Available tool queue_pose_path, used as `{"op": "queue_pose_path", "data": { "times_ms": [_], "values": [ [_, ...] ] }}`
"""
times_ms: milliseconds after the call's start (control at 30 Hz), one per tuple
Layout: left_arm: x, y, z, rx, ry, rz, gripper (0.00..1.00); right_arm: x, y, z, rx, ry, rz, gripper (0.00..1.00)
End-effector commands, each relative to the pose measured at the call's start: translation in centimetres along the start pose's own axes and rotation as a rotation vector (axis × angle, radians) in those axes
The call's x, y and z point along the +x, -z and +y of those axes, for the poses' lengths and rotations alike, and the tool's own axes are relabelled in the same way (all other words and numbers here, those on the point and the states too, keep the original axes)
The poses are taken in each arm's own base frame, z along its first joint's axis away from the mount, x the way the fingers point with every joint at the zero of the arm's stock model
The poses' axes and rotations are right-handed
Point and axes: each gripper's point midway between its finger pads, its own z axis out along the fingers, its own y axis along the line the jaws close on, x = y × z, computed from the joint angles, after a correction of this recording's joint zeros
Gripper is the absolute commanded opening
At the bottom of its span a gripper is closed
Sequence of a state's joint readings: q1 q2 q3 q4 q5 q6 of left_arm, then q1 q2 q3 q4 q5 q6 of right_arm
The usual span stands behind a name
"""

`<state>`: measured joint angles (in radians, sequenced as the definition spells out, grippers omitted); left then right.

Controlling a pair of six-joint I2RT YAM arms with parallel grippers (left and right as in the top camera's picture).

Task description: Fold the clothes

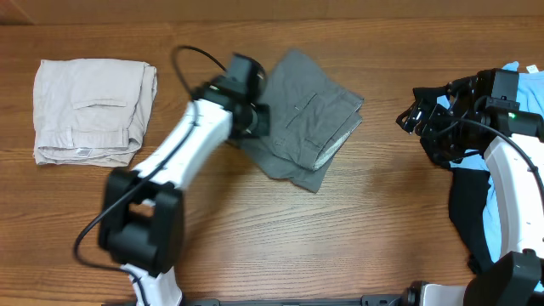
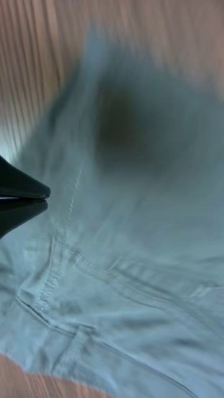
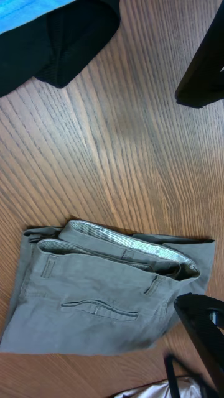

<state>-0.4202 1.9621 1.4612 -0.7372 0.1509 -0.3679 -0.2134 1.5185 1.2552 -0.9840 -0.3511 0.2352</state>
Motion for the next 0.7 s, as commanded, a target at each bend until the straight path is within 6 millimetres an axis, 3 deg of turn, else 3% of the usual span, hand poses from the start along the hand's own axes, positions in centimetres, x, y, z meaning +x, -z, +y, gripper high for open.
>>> {"op": "queue_pose_path", "data": {
  "times_ms": [0,100,300,500,667],
  "values": [
    [2.9,-3.8,-3.1,0.088,-0.011,0.101,0.04,-0.3,0.2,0.2,-0.001,0.005,-0.013,1.0],
    [3.2,-4.5,-5.2,0.13,-0.024,0.094,0.04,-0.3,0.2,0.2,-0.001,0.005,-0.013,1.0],
    [3.6,-4.8,-2.9,-0.038,0.072,0.075,0.04,-0.3,0.2,0.2,-0.001,0.005,-0.013,1.0],
    [4.5,-4.0,1.9,-0.283,0.003,0.088,0.04,-0.3,0.2,0.2,-0.001,0.005,-0.013,1.0],
    [3.5,-4.2,5.9,-0.501,-0.113,0.029,0.04,-0.3,0.2,0.2,-0.001,0.005,-0.013,1.0]
  ]
}}
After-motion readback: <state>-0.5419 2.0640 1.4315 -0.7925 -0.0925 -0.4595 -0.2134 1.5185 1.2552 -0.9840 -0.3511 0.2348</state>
